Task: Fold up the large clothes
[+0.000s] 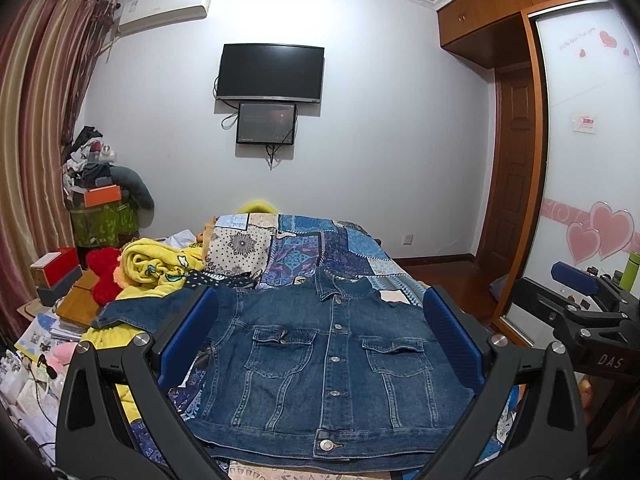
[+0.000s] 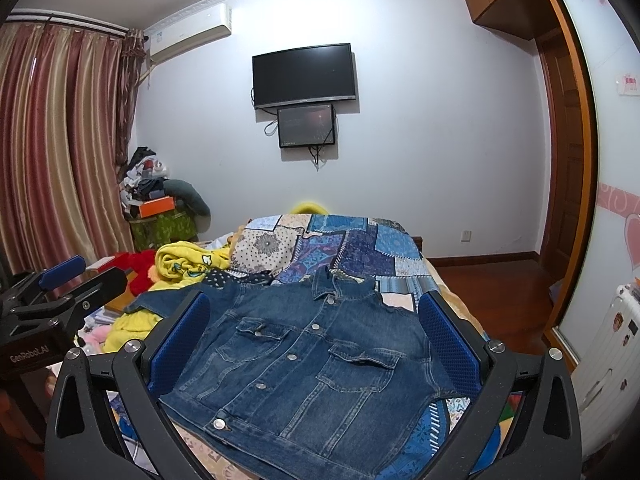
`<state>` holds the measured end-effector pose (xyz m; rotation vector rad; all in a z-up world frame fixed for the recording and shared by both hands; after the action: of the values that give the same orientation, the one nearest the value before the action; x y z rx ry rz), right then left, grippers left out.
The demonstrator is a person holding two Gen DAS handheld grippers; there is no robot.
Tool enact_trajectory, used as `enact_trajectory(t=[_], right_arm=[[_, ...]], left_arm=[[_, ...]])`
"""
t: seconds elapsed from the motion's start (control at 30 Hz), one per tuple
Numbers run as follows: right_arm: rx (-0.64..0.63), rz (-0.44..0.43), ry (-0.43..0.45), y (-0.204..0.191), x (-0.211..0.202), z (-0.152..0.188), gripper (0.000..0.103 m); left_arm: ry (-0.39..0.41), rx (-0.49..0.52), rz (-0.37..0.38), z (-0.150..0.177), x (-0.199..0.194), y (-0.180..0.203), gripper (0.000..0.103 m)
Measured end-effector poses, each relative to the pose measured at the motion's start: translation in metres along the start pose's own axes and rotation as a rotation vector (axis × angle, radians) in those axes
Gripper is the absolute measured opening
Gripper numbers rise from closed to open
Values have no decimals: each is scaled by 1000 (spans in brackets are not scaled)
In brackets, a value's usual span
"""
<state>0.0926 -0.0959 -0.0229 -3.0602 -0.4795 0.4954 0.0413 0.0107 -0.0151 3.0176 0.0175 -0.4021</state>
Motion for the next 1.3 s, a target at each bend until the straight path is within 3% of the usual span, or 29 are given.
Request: enact_trajectory(t=[0.43,0.67,0.87,0.97,1.1,1.3], right_arm=[[-13,18,-91,-2,41,7,103],[-7,21,-191,-2,84,17,103],[-9,30,-296,1,132,32,103],[-13,90,-346,4,156,41,103],[-26,137,-415,9,185,51,103],[-68,158,-509,14,215,69,103]], left_arm=[[-59,-57,-49,8,50,-40,103],[-153,-93,-195,28,103,-86,103],[-243,-140,-307,49,155,-151,103],[-298,-205,-331,62,182,-195,103],[-388,-333,-316,83,215,-252,103],[-561,-528,-200,130,273,-315,103]])
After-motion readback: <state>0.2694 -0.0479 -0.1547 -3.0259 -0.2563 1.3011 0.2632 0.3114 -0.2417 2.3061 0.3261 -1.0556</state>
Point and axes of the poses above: each gripper's, at about its wrist camera, not at the fingertips, and x roughly the way its jaws point, y to its right, z to its underside, the point moved 3 cm from there along x, roughly the way its jaws point, and after that the axes turned 1 degree about -x, right-handed, at the moved point
